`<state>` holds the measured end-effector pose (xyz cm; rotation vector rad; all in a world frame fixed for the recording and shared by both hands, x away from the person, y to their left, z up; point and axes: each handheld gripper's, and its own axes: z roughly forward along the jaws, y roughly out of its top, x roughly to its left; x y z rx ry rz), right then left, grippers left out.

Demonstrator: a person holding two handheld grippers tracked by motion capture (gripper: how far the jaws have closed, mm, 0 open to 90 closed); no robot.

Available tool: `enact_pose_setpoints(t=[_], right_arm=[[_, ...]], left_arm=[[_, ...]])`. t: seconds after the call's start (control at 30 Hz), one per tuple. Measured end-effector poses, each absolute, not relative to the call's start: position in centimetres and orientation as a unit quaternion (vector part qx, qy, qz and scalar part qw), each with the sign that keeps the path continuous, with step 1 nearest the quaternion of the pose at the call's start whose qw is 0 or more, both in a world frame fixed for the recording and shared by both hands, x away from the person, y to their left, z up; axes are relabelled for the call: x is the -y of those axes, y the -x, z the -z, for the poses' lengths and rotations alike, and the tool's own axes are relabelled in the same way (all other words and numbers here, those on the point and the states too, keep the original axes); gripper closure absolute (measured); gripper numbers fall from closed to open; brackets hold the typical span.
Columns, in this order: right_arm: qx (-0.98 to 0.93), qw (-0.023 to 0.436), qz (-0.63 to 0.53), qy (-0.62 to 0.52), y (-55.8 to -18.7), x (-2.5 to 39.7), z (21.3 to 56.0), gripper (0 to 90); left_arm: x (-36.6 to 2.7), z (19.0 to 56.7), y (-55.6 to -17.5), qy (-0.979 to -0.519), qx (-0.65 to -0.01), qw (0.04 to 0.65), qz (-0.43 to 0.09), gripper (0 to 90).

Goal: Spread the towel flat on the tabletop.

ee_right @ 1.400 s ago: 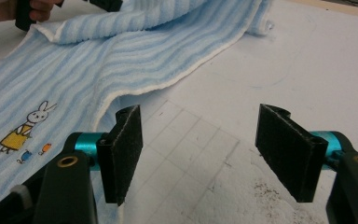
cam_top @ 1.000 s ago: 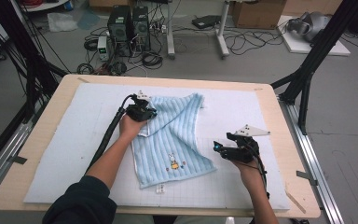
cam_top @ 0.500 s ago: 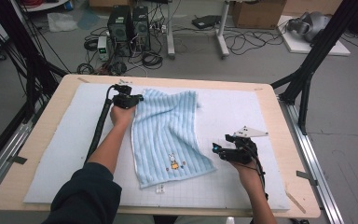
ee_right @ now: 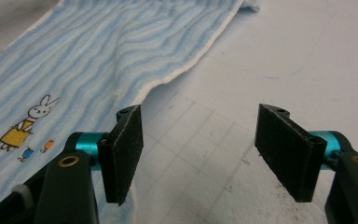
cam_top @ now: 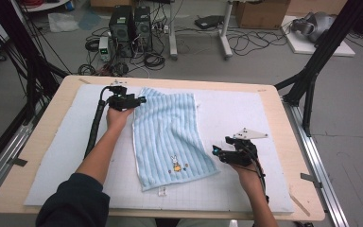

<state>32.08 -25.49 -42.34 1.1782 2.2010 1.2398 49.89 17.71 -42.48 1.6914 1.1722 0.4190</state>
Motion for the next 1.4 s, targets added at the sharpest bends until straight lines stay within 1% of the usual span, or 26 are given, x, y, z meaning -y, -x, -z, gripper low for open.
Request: enact_pose_setpoints(t=[0.1,0.2,0.3,0.37,0.47,0.5,0.67,0.77,0.9,0.97,1.0,1.03,1.17,1.23,1.27,1.3,1.37,1.4], right_arm=[[-0.778,0.175,-0.444,-0.408,-32.1,24.9,42.3,37.5],[-0.784,0.168,-0.446,-0.399,-32.2,24.0,42.4,41.8],[-0.798,0.161,-0.442,-0.378,-32.2,22.5,42.5,49.4],[-0.807,0.159,-0.439,-0.361,-32.1,21.5,42.6,51.2],[-0.817,0.13,-0.444,-0.344,-32.2,20.3,42.9,55.0],[-0.823,0.127,-0.438,-0.338,-32.1,19.9,43.1,55.7],[-0.838,0.138,-0.41,-0.333,-32.2,18.8,43.6,55.2],[-0.836,0.143,-0.403,-0.343,-32.4,19.0,43.6,52.5],[-0.832,0.14,-0.395,-0.364,-32.8,19.3,44.0,46.7],[-0.832,0.145,-0.385,-0.372,-33.0,19.4,44.4,47.2],[-0.834,0.147,-0.374,-0.378,-33.1,19.5,44.6,47.8],[-0.833,0.146,-0.376,-0.379,-33.2,19.6,44.8,50.0],[-0.829,0.151,-0.378,-0.384,-33.3,19.8,44.8,56.8],[-0.827,0.147,-0.383,-0.385,-33.4,20.0,44.8,61.6],[-0.826,0.143,-0.384,-0.388,-33.4,20.0,44.8,64.0],[-0.825,0.142,-0.385,-0.388,-33.3,20.0,44.8,67.8],[-0.825,0.139,-0.385,-0.39,-33.3,20.1,44.8,69.8],[-0.824,0.136,-0.388,-0.389,-33.4,20.1,44.8,71.8]], left_arm=[[-17.9,42.3,-48.7,-0.711,-0.465,0.499,-0.169,37.9],[-18.2,42.4,-47.3,-0.708,-0.459,0.512,-0.16,37.8],[-18.2,42.7,-45.6,-0.712,-0.446,0.52,-0.153,37.9],[-18.3,42.8,-44.5,-0.712,-0.439,0.527,-0.149,38.2],[-18.5,42.9,-42.8,-0.718,-0.425,0.532,-0.144,39.0],[-18.6,42.9,-42.3,-0.722,-0.422,0.531,-0.137,39.0],[-19.0,43.4,-39.6,-0.736,-0.414,0.522,-0.121,39.1],[-19.2,44.0,-38.1,-0.749,-0.41,0.509,-0.11,39.1],[-19.1,44.7,-36.7,-0.763,-0.398,0.5,-0.098,38.6],[-18.7,45.1,-36.4,-0.773,-0.395,0.488,-0.09,37.3],[-18.4,45.1,-36.3,-0.782,-0.389,0.478,-0.095,36.8],[-18.1,45.1,-36.2,-0.788,-0.38,0.472,-0.103,36.7],[-17.0,45.1,-35.9,-0.805,-0.364,0.457,-0.105,36.8],[-16.3,45.2,-35.8,-0.823,-0.351,0.432,-0.116,40.1],[-16.1,45.1,-35.7,-0.827,-0.348,0.422,-0.131,42.0],[-15.9,45.1,-35.5,-0.828,-0.349,0.416,-0.143,45.7],[-15.9,45.1,-35.5,-0.829,-0.344,0.415,-0.151,56.1],[-16.0,45.1,-35.5,-0.831,-0.337,0.418,-0.147,68.7]])
